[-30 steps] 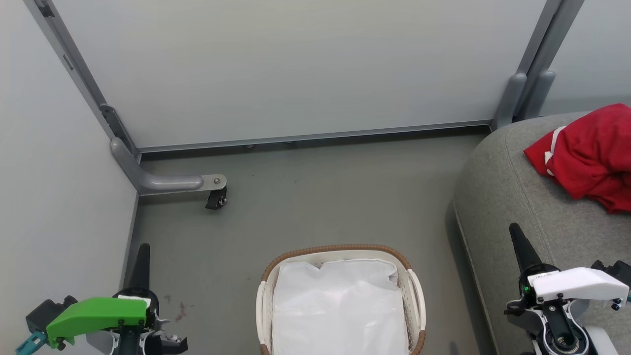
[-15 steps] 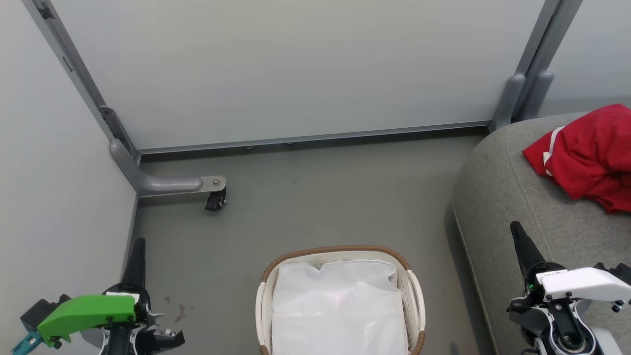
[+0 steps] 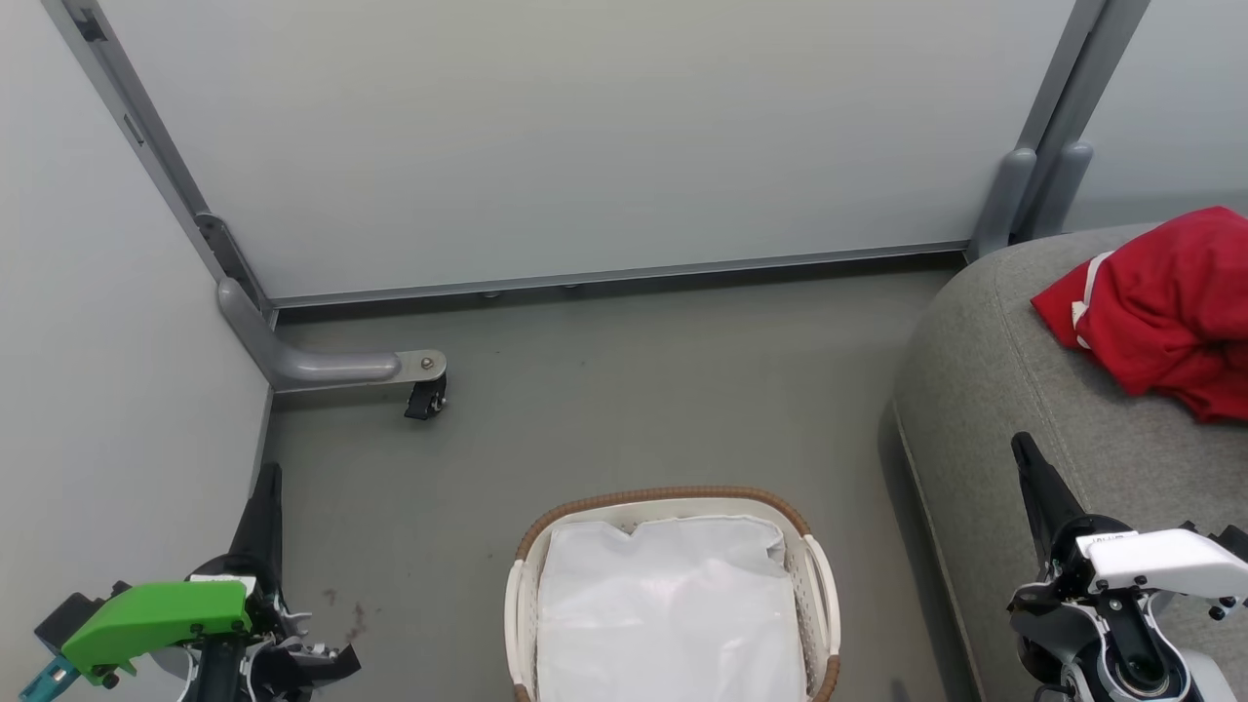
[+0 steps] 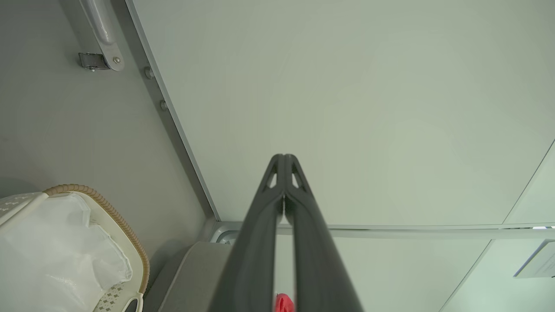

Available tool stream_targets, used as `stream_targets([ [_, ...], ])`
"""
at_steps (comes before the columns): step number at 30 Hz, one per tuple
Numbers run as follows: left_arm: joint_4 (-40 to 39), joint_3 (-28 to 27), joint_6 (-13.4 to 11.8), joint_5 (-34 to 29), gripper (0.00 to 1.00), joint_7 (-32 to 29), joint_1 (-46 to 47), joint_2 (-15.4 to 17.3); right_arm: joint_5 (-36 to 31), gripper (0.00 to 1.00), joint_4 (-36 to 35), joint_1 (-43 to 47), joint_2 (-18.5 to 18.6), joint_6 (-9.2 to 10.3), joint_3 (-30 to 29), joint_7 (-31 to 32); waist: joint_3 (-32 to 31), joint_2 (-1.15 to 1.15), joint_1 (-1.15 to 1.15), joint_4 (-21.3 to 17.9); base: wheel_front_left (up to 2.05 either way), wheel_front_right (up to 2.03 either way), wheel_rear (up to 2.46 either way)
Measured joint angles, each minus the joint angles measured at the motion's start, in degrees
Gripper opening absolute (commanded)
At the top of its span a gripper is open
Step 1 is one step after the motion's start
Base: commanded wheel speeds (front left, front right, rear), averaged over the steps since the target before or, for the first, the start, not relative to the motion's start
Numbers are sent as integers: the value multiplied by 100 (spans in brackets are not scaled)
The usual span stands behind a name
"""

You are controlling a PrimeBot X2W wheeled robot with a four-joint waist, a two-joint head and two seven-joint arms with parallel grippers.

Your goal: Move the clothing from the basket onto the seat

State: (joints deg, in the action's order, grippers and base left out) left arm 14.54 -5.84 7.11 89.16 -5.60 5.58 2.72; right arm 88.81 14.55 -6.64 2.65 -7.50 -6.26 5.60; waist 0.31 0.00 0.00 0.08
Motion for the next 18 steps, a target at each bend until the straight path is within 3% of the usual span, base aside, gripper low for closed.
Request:
stream_targets([
  [18,-48,-71,26,316,0,-91,33,0,350,0,-47,13,4,1,-25,96,-14,0,0,-8,0,0,0],
])
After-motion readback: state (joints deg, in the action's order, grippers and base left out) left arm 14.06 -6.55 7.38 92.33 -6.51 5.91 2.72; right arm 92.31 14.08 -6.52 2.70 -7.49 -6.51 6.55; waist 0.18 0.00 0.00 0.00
